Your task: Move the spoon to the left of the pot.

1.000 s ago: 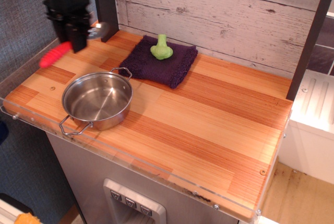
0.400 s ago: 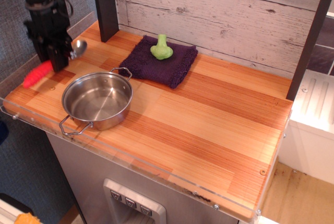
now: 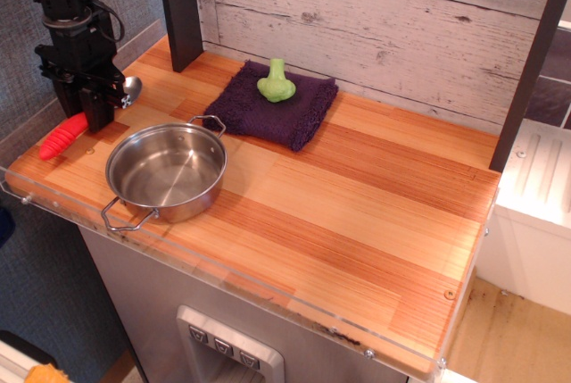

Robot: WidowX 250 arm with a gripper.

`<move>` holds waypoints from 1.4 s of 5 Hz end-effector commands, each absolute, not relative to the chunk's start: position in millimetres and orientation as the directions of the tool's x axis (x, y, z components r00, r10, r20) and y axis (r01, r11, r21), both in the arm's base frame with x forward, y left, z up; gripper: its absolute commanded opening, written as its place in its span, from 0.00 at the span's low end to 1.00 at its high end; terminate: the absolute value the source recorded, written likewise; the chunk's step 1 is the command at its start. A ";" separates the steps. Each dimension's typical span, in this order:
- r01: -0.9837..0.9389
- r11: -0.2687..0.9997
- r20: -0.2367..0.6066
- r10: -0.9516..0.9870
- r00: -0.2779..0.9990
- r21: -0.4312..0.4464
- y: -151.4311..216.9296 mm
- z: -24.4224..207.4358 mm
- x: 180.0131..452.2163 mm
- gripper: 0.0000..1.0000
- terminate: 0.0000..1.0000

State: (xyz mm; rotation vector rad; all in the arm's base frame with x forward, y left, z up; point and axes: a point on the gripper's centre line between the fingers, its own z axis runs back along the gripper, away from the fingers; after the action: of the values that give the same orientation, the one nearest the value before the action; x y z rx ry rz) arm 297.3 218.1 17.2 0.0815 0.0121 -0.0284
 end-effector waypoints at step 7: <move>0.075 0.997 0.154 -0.077 0.985 0.016 114.2 120.3 308.3 1.00 0.00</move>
State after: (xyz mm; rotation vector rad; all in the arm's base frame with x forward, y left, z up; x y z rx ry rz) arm 309.2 109.7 103.8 -0.0051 -0.1163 -0.0776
